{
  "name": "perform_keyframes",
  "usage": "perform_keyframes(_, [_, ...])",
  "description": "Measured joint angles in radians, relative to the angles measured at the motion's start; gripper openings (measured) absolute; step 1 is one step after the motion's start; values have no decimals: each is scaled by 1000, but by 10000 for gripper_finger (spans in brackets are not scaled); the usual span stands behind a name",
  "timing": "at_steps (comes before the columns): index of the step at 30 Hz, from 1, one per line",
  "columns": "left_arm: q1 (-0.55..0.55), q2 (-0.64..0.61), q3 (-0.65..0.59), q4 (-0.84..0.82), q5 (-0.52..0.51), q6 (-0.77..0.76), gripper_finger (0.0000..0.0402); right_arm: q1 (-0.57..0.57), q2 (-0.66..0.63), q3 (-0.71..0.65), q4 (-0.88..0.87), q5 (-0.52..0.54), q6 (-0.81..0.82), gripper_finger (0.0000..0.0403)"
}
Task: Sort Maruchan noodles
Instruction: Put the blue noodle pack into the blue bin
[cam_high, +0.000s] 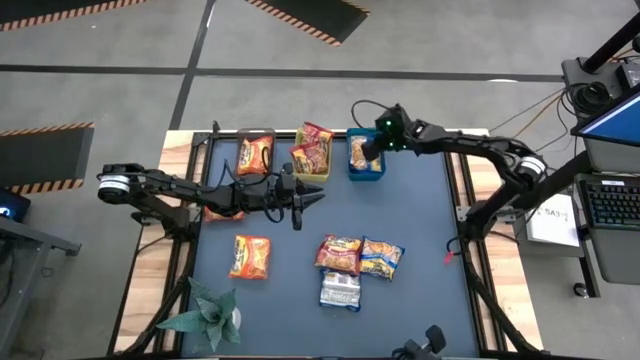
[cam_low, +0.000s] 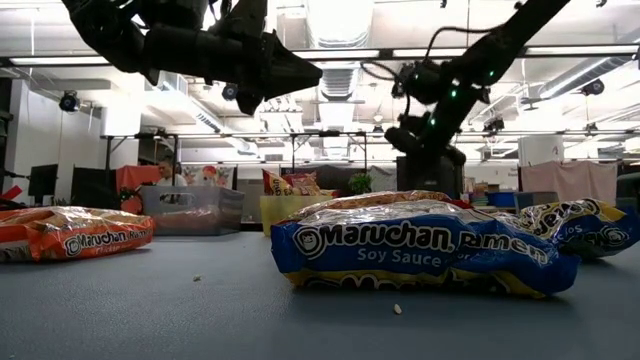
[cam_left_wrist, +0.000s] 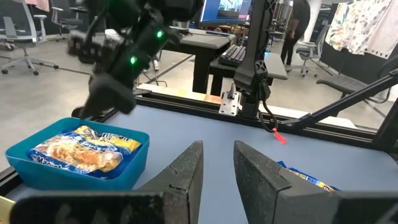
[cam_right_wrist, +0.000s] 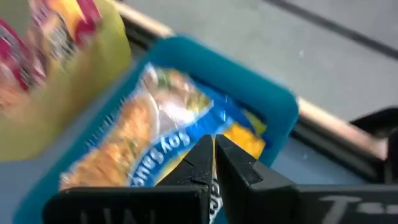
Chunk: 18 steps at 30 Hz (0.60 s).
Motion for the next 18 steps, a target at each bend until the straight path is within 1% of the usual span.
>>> perform_keyframes(5, [0,0,0,1,0,0,72,41,-17,0,65,-1,0,9])
perform_keyframes(9, [0,0,0,1,0,0,72,89,30,0,135,-1,-8,9])
perform_keyframes(13, [0,0,0,1,0,-15,72,104,87,-3,127,2,-5,9])
perform_keyframes(18, [-1,0,0,1,0,-24,72,108,124,0,78,0,8,9])
